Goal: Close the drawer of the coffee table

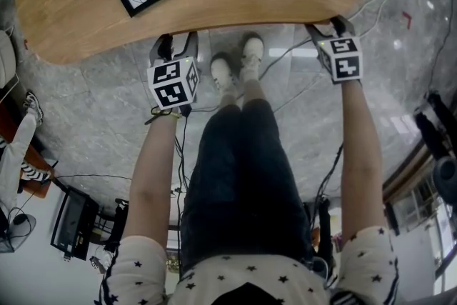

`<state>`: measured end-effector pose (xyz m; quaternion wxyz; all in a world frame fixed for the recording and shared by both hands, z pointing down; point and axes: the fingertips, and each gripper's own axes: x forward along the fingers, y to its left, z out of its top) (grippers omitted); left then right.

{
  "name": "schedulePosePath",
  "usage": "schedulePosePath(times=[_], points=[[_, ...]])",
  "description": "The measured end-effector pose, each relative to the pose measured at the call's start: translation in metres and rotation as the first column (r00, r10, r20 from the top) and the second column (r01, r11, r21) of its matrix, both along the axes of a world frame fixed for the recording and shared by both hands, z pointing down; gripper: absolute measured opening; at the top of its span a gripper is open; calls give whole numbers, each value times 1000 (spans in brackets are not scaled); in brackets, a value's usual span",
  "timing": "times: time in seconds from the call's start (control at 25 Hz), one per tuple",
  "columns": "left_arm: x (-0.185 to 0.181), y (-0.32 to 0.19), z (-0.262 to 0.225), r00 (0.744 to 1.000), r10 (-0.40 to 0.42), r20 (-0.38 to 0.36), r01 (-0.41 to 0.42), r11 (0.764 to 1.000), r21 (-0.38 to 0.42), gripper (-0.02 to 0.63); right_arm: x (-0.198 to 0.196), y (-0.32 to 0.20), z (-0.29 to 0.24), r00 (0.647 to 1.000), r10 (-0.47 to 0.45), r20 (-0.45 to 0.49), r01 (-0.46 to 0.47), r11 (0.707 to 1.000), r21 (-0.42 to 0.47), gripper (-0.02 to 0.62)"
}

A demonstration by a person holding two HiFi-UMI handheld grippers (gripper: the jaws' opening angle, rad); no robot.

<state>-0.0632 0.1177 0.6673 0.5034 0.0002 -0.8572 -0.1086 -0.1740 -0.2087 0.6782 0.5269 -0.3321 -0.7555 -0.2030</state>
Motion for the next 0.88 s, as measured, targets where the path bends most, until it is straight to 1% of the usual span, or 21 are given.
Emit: schedulePosePath(times=[0.12,0.24,0.44,0.88], points=[[-3,3,0,998,-59,13,59,998,2,242,-5,3,0,1000,2,11,-2,1000,-17,273],[-6,4,-1,996,-84,24,84,996,-2,242,-8,4,0,1000,12,15,-12,999,-35,273],[-8,5,-1,996,-86,36,86,996,-9,242,-8,3,3,999,40,1,-40,997,-59,273],[-17,8,1,993,-93,67,94,995,-20,242,-19,6,4,997,55,45,-52,996,-76,273]])
